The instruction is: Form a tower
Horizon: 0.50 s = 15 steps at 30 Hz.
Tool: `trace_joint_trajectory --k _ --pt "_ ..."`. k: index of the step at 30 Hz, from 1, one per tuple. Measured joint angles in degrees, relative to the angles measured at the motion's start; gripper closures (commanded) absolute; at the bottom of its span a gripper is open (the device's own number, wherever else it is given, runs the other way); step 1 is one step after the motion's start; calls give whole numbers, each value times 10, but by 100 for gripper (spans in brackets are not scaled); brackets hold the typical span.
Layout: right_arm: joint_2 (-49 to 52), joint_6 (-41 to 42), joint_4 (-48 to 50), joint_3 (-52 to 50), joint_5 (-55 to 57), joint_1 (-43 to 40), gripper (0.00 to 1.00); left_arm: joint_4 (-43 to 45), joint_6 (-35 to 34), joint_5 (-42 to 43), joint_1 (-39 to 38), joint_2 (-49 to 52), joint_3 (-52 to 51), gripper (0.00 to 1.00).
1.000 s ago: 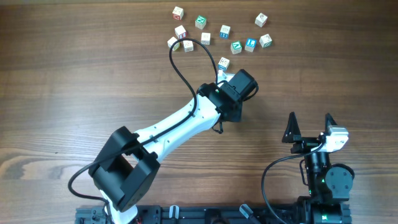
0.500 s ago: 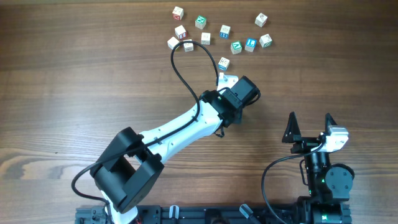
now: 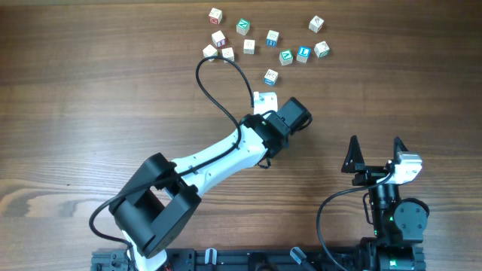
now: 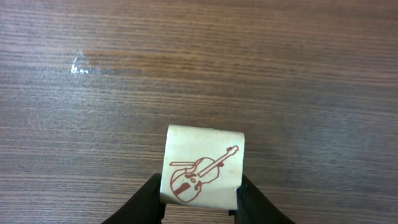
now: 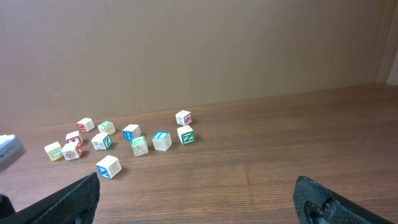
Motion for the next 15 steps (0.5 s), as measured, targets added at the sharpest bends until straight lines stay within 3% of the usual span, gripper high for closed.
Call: trace_joint_trajectory --k 14,15 --pt "0 0 0 0 0 0 0 10 -13 0 0 3 -7 58" --pt "0 0 0 0 0 0 0 11 -13 0 0 4 -7 53"
